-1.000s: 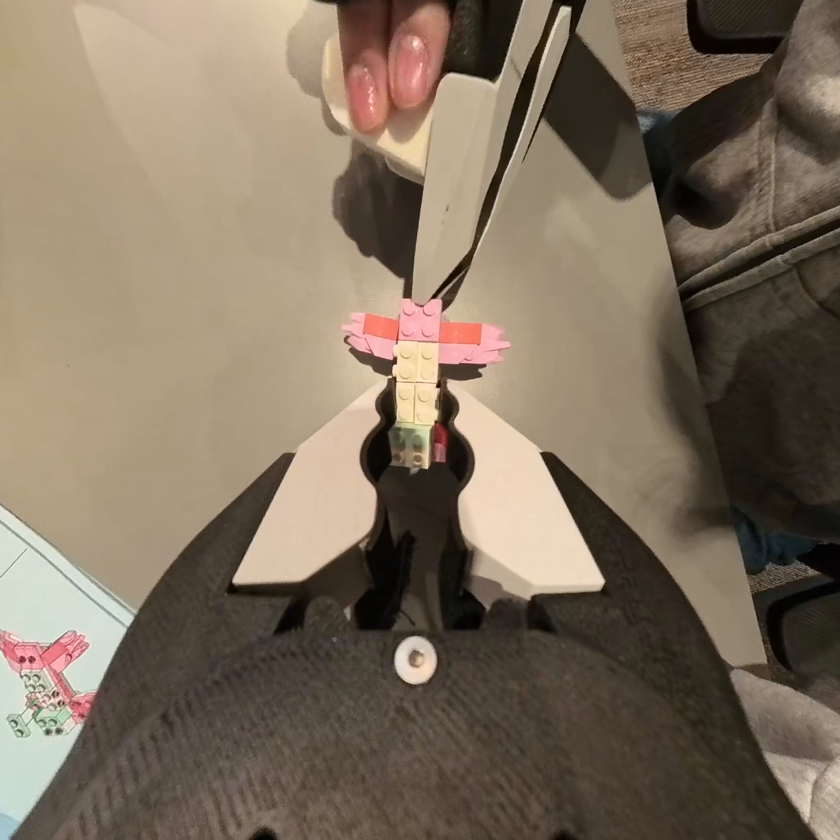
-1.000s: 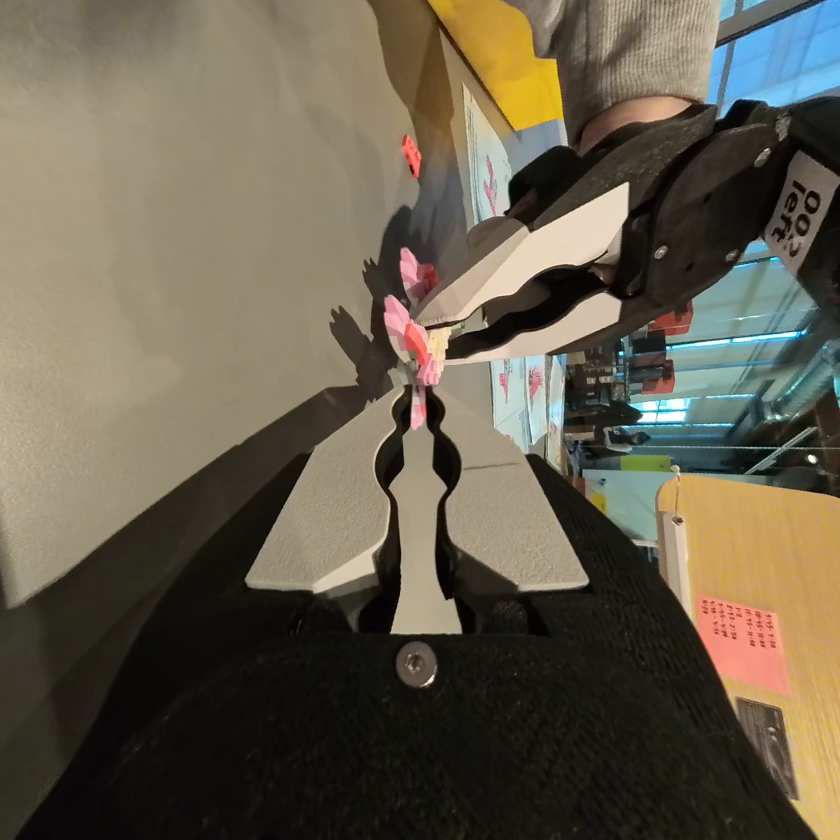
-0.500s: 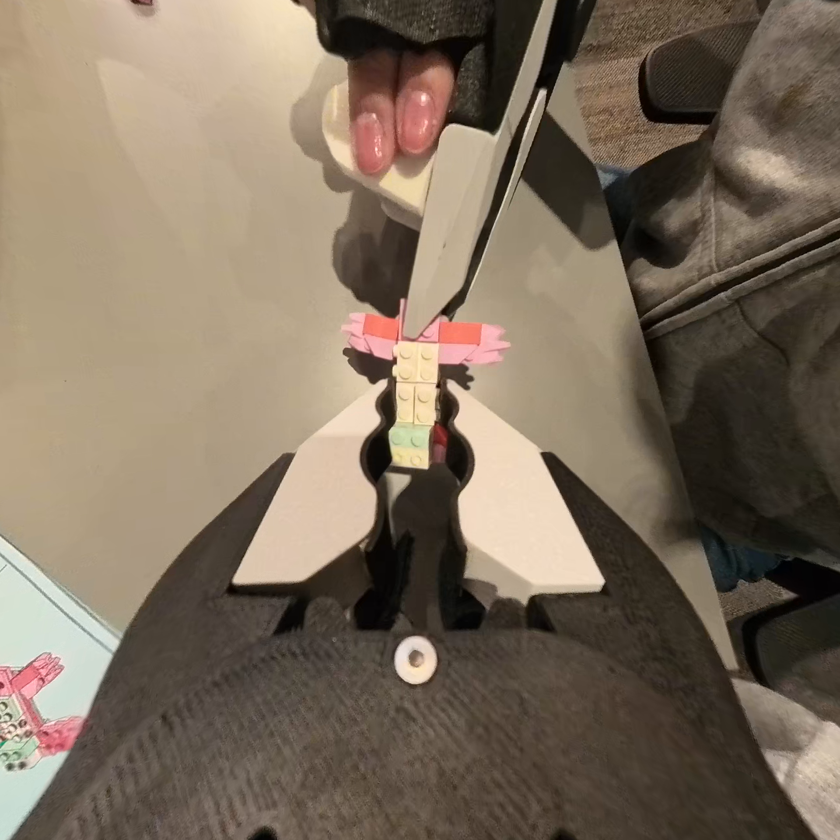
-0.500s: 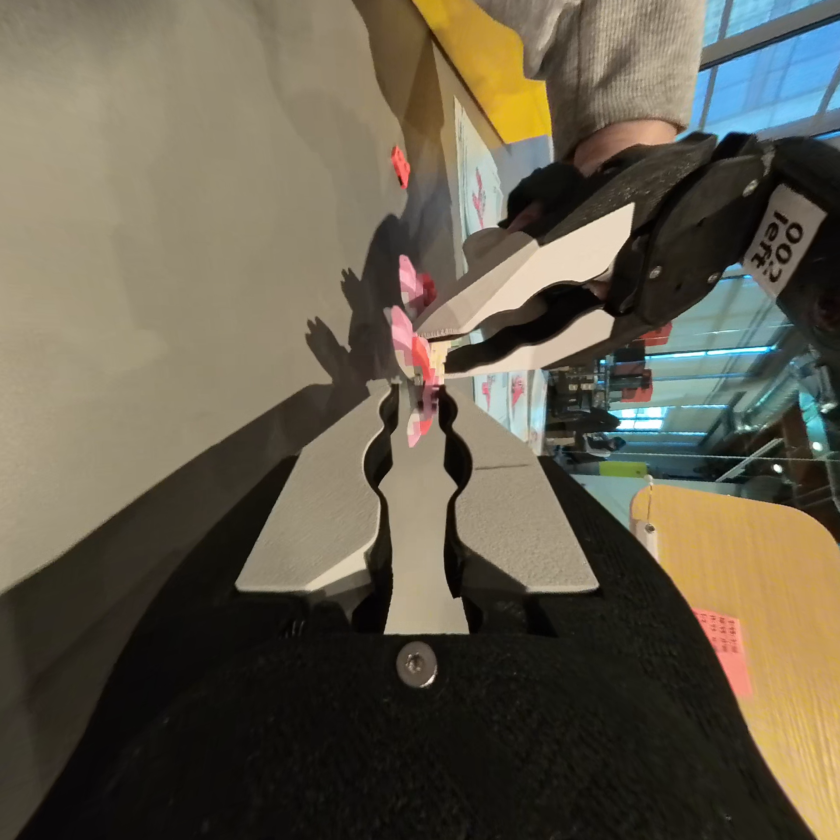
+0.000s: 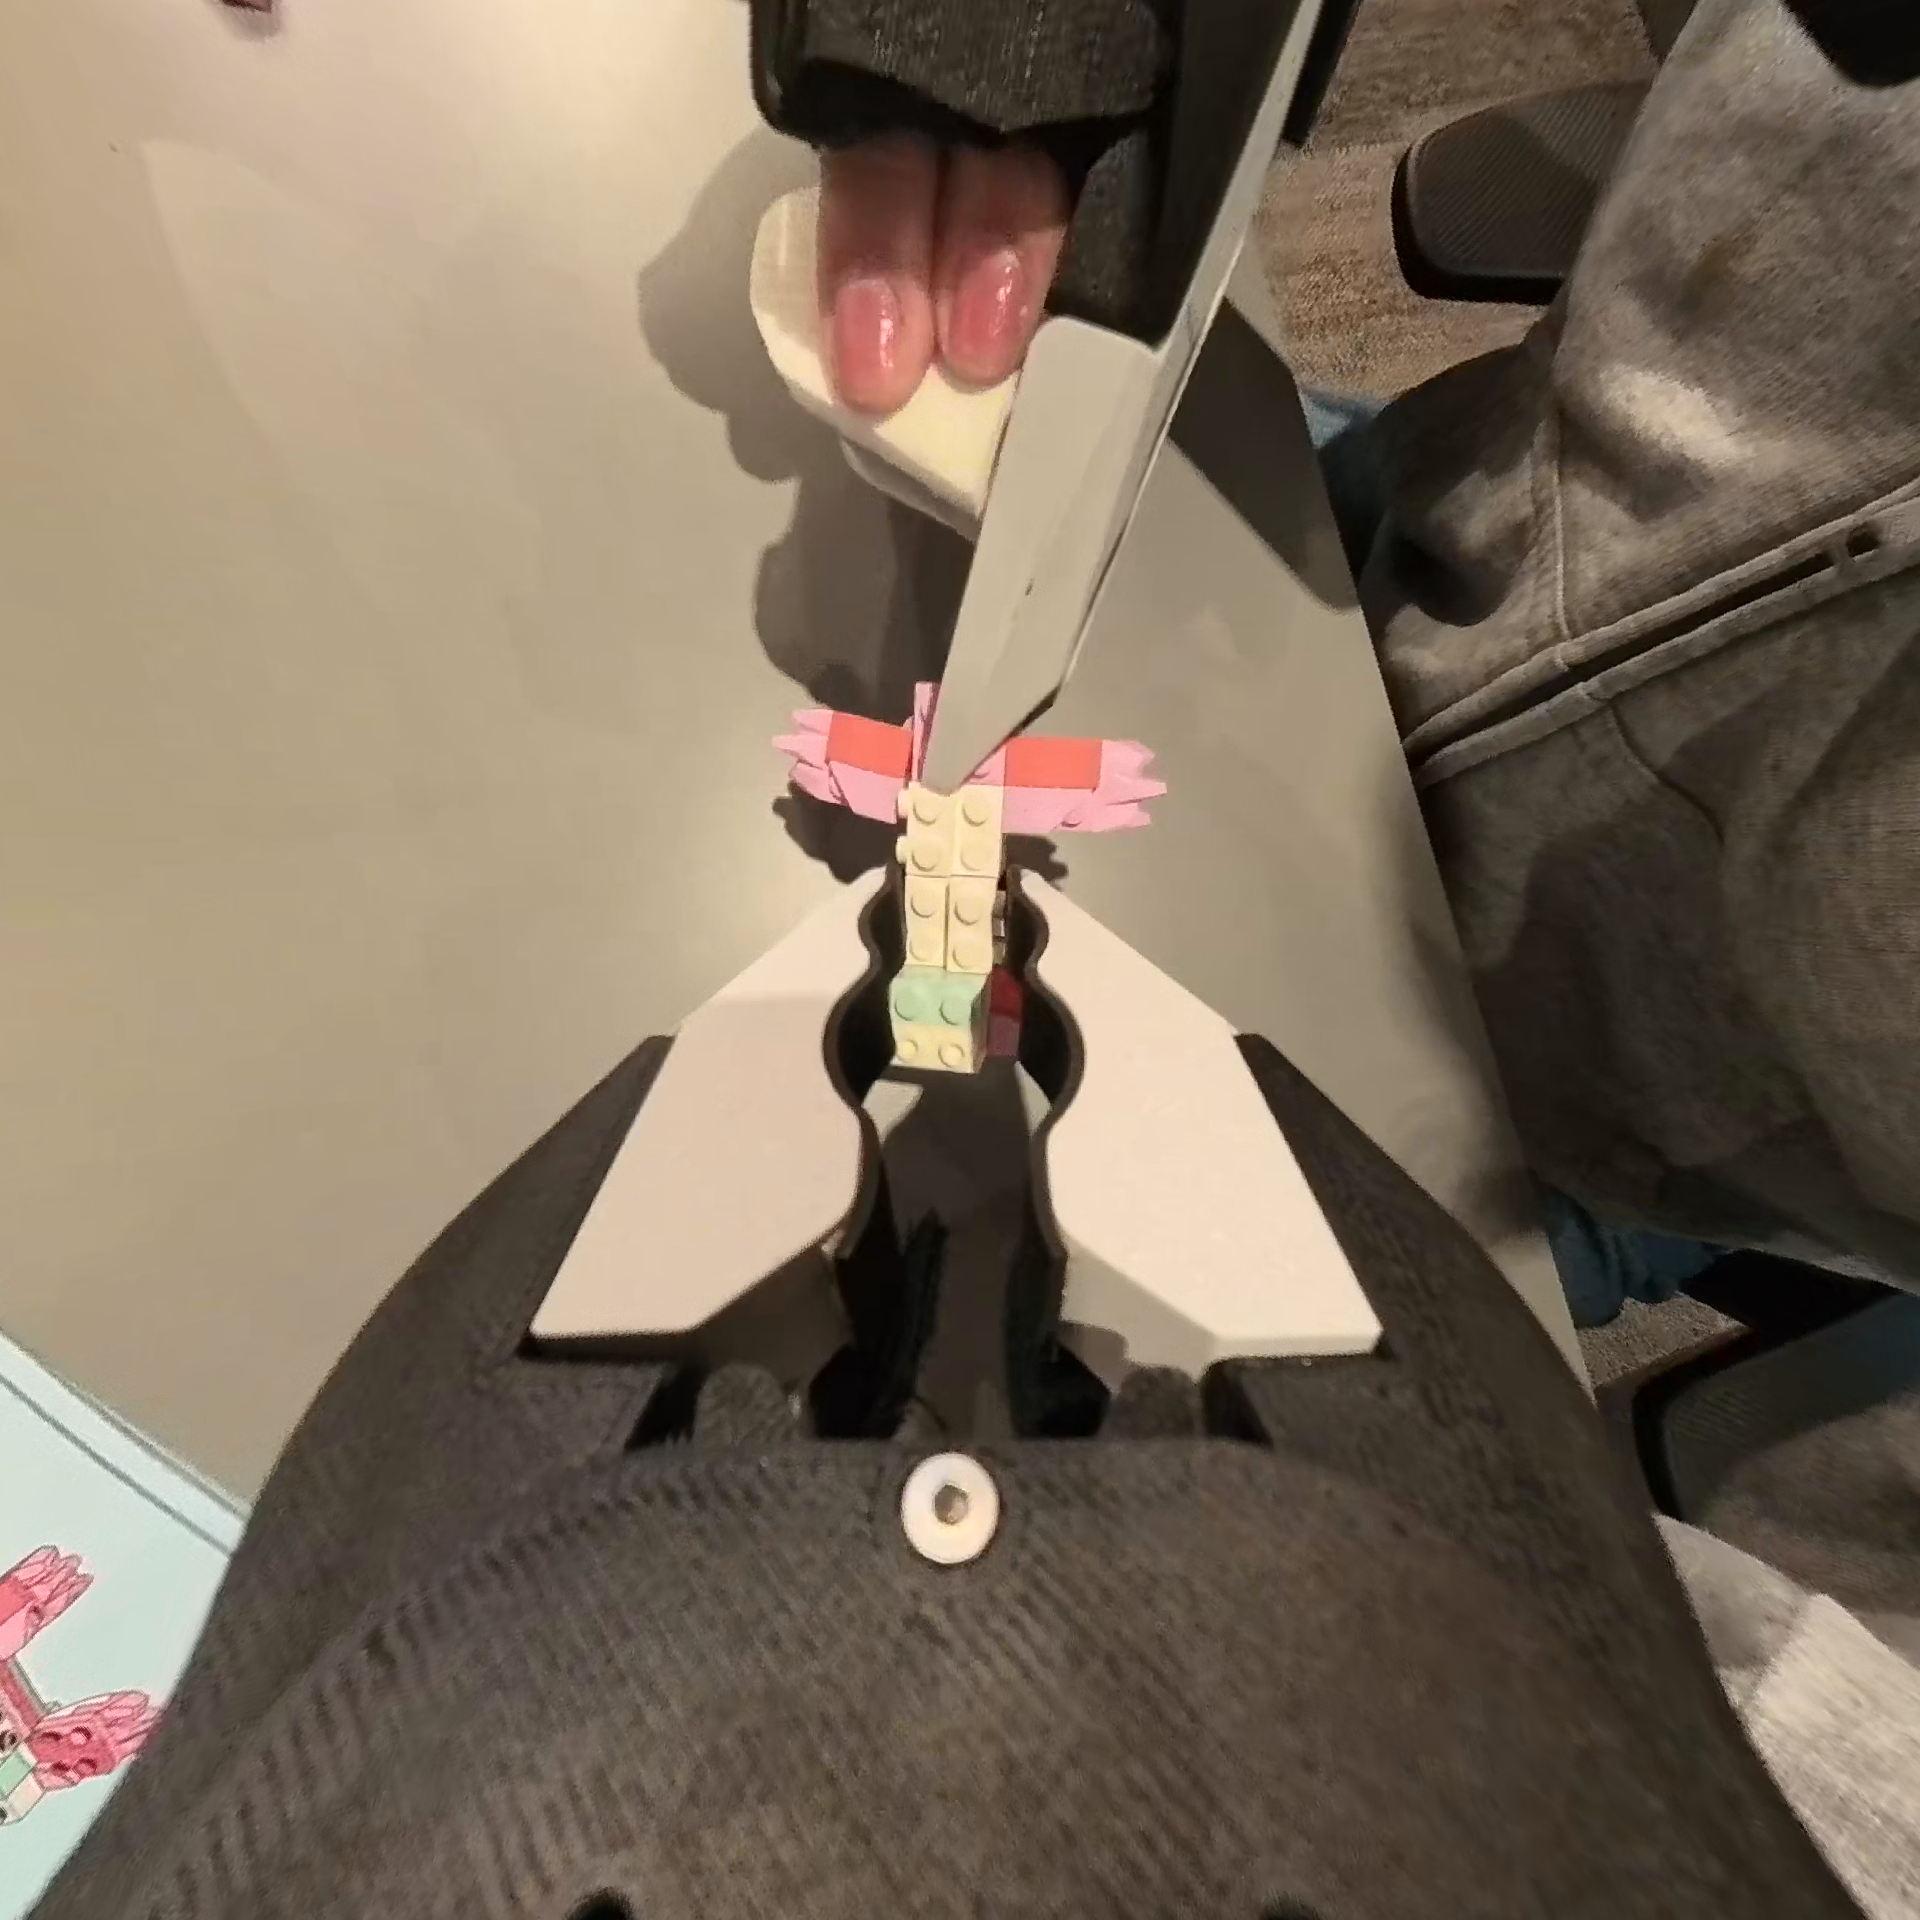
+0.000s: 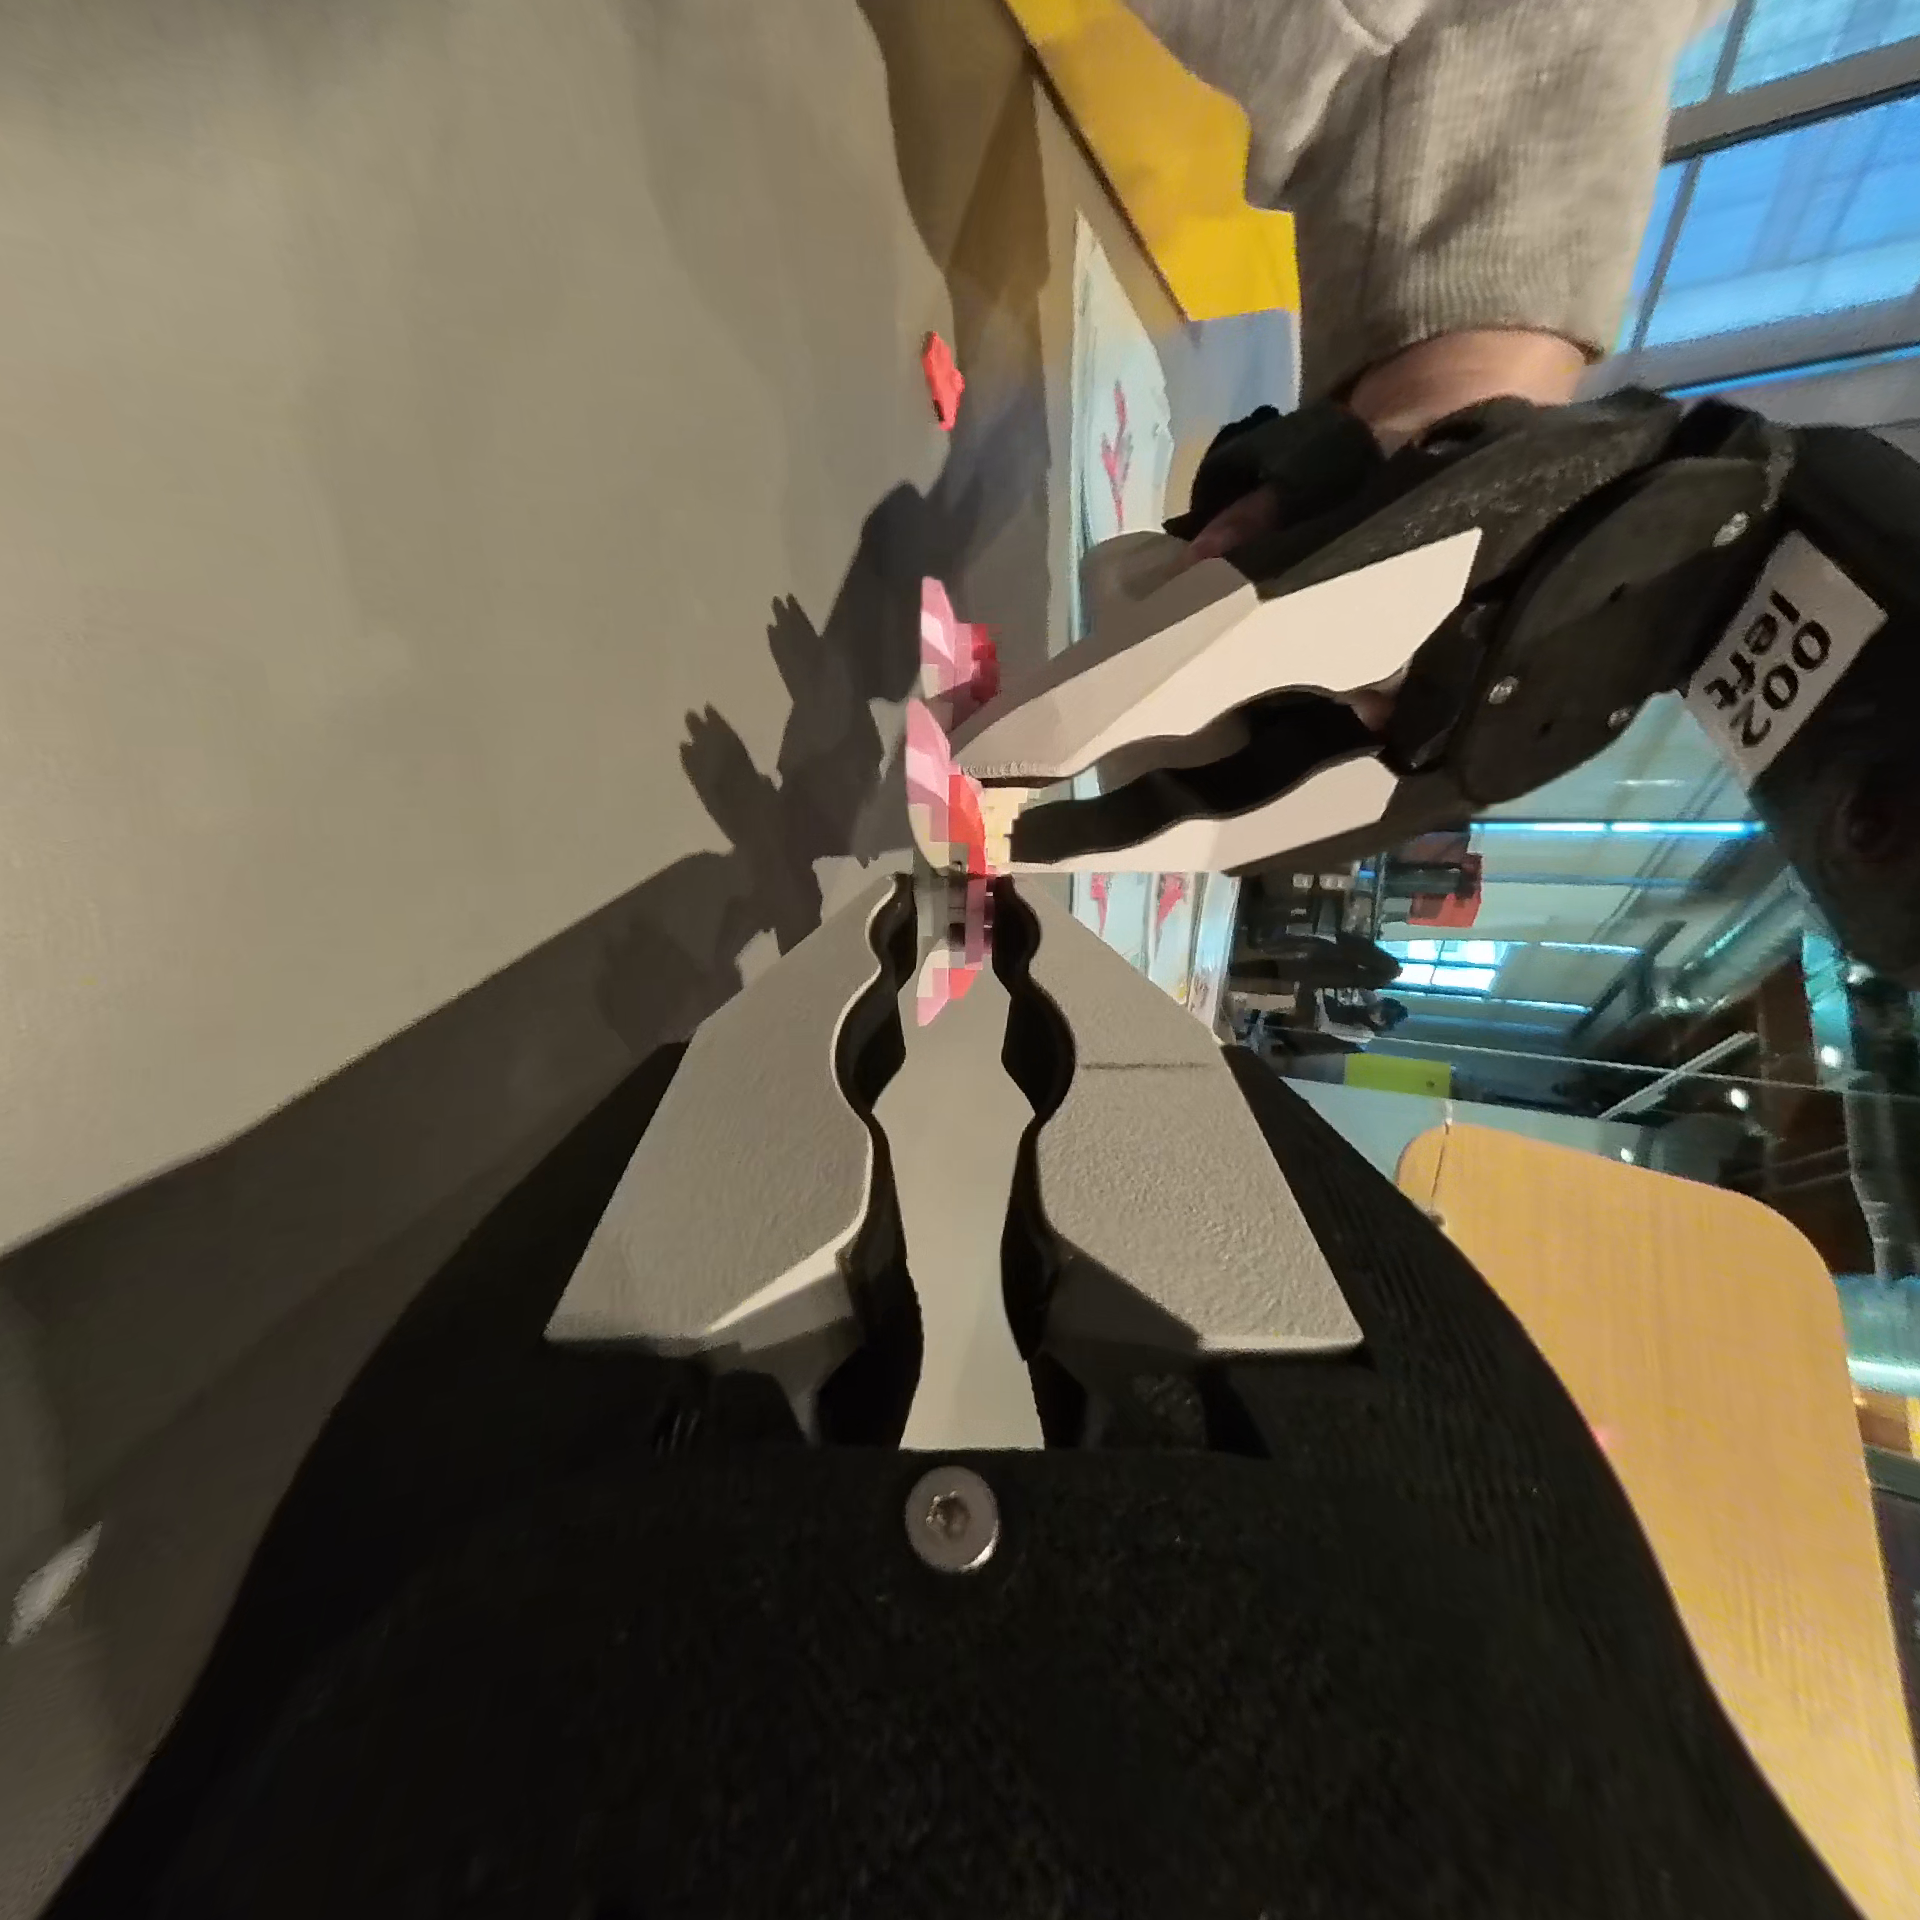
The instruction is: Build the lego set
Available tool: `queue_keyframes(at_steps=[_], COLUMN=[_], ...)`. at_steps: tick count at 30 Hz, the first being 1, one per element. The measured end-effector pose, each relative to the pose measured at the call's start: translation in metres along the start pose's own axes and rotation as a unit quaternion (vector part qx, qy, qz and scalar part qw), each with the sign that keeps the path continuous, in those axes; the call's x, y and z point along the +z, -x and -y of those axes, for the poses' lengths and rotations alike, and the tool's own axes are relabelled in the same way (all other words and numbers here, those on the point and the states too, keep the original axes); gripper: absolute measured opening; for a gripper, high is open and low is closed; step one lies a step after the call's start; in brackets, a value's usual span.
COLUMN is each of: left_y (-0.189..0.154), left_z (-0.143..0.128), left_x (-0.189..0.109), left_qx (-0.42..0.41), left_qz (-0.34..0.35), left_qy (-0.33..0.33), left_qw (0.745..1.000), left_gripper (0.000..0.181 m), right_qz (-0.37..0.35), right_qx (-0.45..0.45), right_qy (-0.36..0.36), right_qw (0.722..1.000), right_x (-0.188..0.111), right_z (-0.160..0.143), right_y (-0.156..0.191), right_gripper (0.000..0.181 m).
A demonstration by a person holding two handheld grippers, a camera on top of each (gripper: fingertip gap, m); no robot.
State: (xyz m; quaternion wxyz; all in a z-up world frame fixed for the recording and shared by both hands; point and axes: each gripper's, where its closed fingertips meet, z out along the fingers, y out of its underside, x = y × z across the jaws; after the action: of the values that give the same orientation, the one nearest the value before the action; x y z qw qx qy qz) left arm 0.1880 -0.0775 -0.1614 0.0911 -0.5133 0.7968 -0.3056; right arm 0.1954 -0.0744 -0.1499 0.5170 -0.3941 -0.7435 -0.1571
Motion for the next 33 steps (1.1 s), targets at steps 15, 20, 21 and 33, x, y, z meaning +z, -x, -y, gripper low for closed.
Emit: queue_keyframes(at_steps=[15,20,21,33], left_y=[-0.001,0.011,0.017,0.043], left_z=[-0.012,-0.013,-0.015,-0.039], left_x=[0.003,-0.001,-0.003,0.008], left_qx=[-0.031,-0.025,-0.021,0.012], left_qz=[-0.015,0.031,0.054,0.169], left_qy=[0.019,0.02,0.029,0.181], left_qw=[0.999,0.999,0.998,0.969], left_gripper=[0.018,0.018,0.018,0.019], right_qz=[0.005,-0.007,-0.009,-0.178], right_qx=[0.149,0.133,0.141,0.351], right_qy=[-0.052,-0.049,-0.05,-0.073], right_qw=[0.987,0.99,0.989,0.916], right_x=[0.004,-0.001,-0.003,-0.029], right_z=[-0.004,-0.009,-0.013,-0.069], right_y=[-0.004,-0.005,-0.005,-0.051], right_gripper=[0.042,0.049,0.052,0.06])
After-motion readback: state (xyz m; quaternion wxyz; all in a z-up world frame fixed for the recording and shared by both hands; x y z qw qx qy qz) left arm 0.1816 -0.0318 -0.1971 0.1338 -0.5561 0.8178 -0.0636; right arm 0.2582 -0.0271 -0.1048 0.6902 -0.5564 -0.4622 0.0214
